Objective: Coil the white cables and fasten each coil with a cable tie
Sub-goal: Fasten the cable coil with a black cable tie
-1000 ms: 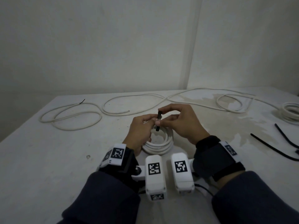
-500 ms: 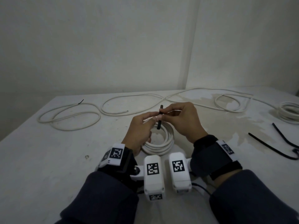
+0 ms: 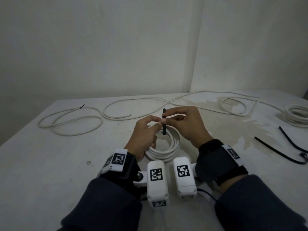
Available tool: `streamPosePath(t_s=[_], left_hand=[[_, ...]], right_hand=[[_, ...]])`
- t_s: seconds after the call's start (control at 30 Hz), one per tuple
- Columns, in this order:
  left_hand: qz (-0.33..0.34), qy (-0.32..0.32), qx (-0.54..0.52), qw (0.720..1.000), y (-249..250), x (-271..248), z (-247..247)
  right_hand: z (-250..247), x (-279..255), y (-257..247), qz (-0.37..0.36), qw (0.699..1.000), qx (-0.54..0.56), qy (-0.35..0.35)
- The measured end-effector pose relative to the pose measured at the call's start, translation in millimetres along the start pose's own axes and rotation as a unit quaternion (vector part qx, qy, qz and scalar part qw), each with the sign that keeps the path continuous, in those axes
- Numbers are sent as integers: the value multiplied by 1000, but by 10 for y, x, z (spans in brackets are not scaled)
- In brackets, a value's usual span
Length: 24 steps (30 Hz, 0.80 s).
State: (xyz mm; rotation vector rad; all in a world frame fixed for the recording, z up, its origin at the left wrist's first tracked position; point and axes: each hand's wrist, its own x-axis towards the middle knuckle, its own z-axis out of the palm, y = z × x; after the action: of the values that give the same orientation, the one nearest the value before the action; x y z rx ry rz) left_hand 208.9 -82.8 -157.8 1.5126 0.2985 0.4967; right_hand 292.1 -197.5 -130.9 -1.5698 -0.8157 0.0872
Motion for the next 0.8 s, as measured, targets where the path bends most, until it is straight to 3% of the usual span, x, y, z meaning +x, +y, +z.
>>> streamPosePath(t_s=[0.13,0.33,0.5,0.8], left_hand=[[-14,-5,-7,1000,11,-5,4],[-21,-21,19,999,25,-24,11],[-1,-20,44,999,42,-40,26],[-36,-26,64,997,41,-15,63]], right_hand=[[-1,10,17,-1,999,-35,4],[-31,-10,-39,37,997,69,29],[-76,-3,-32,68,993,95,30],[-88,48,40,2,998,-28,50]])
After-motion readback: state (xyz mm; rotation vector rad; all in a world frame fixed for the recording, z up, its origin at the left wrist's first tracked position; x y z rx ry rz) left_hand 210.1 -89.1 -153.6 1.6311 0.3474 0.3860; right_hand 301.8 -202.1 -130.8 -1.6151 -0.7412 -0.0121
